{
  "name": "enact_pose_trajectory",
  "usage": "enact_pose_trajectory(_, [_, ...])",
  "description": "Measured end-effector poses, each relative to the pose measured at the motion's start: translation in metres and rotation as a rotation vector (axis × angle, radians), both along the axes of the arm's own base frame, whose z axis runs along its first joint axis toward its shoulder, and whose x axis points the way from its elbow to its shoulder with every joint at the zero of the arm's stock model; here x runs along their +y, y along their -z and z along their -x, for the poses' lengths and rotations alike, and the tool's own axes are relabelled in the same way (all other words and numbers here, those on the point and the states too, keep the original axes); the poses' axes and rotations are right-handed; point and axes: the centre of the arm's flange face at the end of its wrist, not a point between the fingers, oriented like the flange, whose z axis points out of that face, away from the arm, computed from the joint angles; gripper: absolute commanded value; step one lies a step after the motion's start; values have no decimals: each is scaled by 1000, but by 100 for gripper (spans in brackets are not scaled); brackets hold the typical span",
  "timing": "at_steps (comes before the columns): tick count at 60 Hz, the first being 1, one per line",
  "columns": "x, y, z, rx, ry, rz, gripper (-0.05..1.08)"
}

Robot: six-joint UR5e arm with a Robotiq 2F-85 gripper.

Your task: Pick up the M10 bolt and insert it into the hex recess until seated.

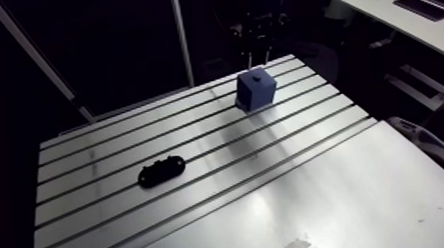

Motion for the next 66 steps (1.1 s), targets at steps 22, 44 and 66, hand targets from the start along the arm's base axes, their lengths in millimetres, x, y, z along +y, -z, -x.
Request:
enact_pose_trajectory(22, [22, 1, -5, 2, 11, -1, 54])
enact_pose_trajectory(44, [16, -1, -2, 11, 17, -5, 54])
enact_pose_trajectory(66, [15, 2, 3, 41, 18, -21, 53])
